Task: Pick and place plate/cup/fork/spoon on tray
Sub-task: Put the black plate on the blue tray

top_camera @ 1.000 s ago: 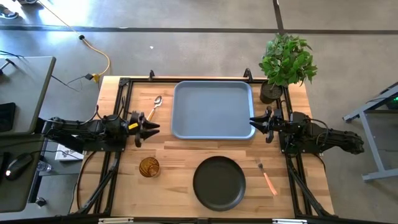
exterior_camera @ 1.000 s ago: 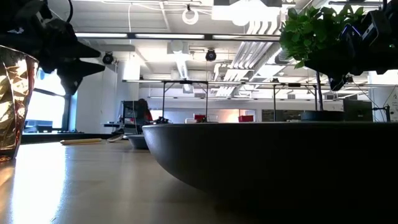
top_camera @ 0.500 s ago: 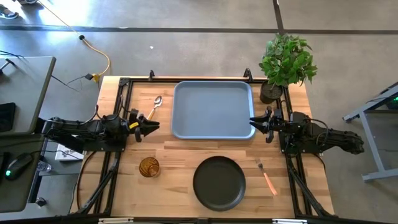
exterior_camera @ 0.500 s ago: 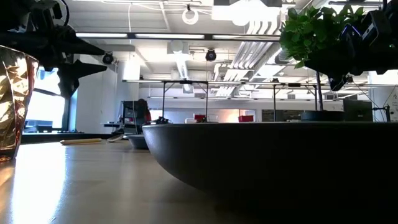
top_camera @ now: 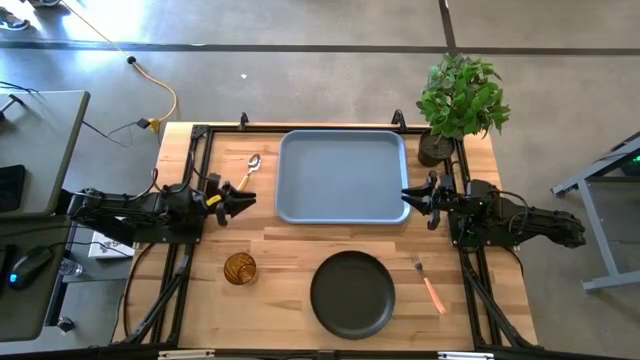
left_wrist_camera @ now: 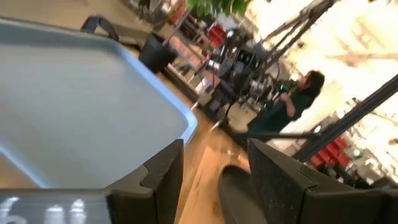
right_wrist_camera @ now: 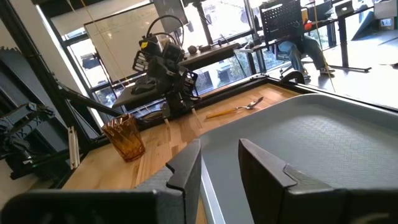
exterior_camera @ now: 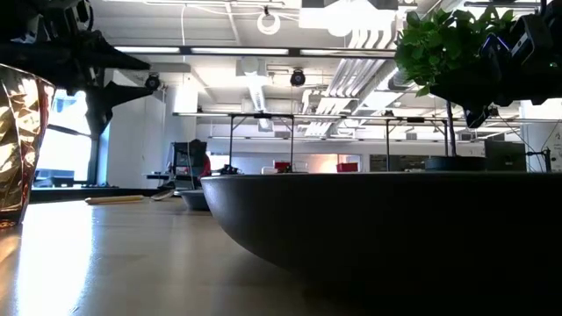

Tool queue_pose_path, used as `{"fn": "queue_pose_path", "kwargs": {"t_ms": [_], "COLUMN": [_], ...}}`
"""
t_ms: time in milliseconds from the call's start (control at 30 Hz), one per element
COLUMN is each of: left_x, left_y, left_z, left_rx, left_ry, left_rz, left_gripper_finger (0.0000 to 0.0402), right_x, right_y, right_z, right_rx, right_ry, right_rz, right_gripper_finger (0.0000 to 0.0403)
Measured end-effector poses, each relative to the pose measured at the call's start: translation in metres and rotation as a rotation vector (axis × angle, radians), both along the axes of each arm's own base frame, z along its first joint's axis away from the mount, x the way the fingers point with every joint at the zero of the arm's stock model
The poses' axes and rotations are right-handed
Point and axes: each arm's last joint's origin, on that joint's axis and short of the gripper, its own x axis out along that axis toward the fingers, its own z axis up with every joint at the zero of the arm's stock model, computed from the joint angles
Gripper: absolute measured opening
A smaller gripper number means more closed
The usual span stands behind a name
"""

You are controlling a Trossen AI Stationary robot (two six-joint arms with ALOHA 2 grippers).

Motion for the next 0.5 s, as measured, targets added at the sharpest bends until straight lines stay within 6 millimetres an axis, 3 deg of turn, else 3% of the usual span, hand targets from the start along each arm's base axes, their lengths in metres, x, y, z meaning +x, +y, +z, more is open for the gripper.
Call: {"fn": "queue_pose_path", "kwargs": {"t_ms": [267,500], "left_x": [-0.003,0.0], "left_y": [0.0,0.0], "left_z": [0.033,0.077], "left_rx": [0.06,0.105], "left_ry": [-0.158,-0.12], "left_rz": [0.018,0.024], "left_gripper_finger": [0.0177,0.0177], "right_x": [0.0,0.0], "right_y": [0.0,0.0], "right_z": [0.0,0.0], "right_rx": [0.0,0.0], "right_ry": [0.0,0.0], "right_rz": [0.0,0.0], "right_gripper_finger": [0.0099,0.0099]}}
